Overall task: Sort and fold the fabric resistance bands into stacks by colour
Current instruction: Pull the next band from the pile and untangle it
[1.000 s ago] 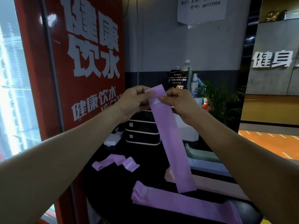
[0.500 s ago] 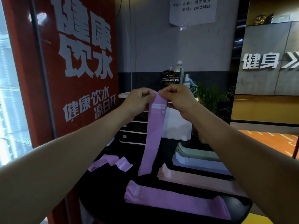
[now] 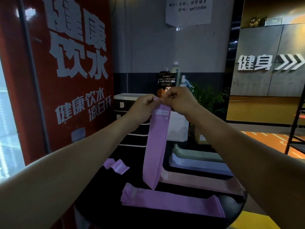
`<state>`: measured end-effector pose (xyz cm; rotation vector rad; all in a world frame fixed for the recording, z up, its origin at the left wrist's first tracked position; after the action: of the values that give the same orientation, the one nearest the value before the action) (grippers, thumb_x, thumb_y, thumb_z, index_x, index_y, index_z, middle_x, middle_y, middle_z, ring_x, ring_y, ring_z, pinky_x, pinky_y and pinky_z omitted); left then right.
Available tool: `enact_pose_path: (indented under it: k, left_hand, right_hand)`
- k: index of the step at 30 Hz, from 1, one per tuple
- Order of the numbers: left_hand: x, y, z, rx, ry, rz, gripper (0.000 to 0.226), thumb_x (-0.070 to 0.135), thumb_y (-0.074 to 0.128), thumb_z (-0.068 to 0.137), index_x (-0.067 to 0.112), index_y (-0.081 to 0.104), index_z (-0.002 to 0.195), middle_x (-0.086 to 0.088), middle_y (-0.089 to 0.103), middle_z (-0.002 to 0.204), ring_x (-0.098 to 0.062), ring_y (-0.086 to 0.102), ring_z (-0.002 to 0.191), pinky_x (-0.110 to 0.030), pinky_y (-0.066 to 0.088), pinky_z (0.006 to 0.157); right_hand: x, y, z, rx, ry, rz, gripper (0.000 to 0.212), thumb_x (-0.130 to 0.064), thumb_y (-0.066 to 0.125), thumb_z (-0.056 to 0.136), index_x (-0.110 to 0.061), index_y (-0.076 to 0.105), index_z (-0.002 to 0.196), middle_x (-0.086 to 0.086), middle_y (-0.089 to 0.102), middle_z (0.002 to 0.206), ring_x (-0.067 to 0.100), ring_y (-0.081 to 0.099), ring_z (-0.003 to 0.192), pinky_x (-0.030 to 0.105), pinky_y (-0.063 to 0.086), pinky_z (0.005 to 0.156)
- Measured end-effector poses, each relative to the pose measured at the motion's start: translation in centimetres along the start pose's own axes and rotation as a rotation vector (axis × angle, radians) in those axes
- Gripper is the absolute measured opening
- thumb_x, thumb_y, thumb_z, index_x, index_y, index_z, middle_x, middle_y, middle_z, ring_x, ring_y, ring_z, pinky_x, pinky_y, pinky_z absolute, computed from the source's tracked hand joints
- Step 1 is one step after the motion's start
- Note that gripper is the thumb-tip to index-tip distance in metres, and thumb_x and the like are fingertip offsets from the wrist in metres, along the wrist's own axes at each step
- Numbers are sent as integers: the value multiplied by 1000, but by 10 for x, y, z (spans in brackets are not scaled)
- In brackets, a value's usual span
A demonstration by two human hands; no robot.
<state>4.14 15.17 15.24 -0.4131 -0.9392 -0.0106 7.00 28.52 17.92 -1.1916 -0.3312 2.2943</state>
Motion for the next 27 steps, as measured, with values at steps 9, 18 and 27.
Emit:
enact_pose_path:
  k: [9, 18, 27]
  left_hand:
    - [2, 1, 2, 137, -71, -209, 11, 18, 53, 94, 20, 63, 90, -5, 65, 96, -24, 63, 93, -45, 53, 90]
    - [-14, -26, -1, 473, -222, -521, 7, 14, 52, 95, 12, 58, 94, -4, 62, 92, -13, 60, 79, -26, 54, 64]
    - [-65, -37, -28, 674, -409, -634, 23, 7, 48, 96, 8, 52, 119, -4, 55, 88, -14, 56, 77, -32, 50, 84]
  right_hand:
    - [26, 13, -29, -202, 183, 322, 22, -9, 67, 82, -15, 59, 101, 6, 66, 103, 21, 64, 96, 35, 54, 87]
    - [92, 25, -76, -375, 278, -28, 16, 3, 69, 77, 8, 66, 92, 14, 62, 87, 16, 56, 78, 29, 46, 70]
    - [133, 1, -123, -268, 558, 0, 26, 2, 52, 85, -12, 45, 64, 4, 39, 63, 14, 40, 60, 26, 37, 57]
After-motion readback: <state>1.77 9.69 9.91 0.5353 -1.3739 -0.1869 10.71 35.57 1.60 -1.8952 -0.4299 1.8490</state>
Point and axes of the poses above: each hand's wrist, its own z-axis towards the middle knuckle, its own y-axis out of the palm, x = y × z, the point moved 2 cm from there along z, towards the middle knuckle
